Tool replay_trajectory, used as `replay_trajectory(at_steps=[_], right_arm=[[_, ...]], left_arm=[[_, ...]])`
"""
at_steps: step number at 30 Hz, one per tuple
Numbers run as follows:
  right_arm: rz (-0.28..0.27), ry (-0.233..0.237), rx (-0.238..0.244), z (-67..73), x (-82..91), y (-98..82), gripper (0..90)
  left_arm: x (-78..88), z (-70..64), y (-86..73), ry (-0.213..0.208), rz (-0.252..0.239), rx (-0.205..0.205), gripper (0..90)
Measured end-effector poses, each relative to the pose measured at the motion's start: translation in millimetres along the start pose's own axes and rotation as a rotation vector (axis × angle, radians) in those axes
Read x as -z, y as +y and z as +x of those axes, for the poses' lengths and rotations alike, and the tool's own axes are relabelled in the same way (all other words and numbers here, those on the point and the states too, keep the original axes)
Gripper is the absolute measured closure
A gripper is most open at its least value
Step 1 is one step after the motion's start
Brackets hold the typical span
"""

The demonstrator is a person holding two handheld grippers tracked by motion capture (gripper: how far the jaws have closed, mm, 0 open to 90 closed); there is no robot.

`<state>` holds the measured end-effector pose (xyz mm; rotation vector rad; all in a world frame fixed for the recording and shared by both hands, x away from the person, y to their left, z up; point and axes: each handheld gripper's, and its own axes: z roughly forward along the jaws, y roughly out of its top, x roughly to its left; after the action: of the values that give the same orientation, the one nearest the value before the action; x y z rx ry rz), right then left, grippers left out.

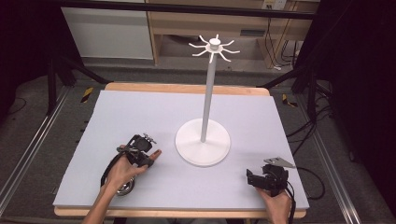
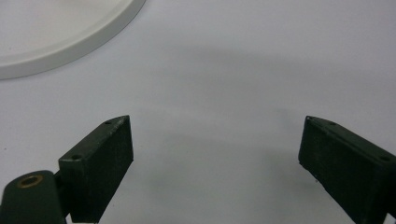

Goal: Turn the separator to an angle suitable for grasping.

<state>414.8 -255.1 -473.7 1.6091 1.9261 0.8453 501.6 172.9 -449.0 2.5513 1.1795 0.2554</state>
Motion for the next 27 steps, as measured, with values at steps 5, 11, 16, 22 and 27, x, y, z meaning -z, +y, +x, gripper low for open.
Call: replay_trajectory(at_steps=[5,11,16,22,27], right_arm=[[0.001,0.001,-0.003,0.0,-0.1,0.1,10.4],[0.002,0.001,0.001,-0.1,-0.2,0.1,10.5],[0.003,0.001,0.000,0.0,-0.3,0.1,10.4],[0.002,0.000,-0.002,-0.4,0.2,0.0,10.4],[0.002,-0.003,-0.001,-0.9,0.2,-0.1,10.4]], left_arm=[[-0.2,0.5,2.3,-0.007,0.013,0.004,67.3],[0.9,3.2,-1.1,-0.020,-0.013,0.011,67.4],[3.1,2.9,-3.2,-0.011,-0.031,0.009,67.5],[11.9,2.0,-6.1,-0.009,-0.057,0.010,67.5],[24.3,4.4,-12.5,-0.011,-0.106,0.015,67.5]])
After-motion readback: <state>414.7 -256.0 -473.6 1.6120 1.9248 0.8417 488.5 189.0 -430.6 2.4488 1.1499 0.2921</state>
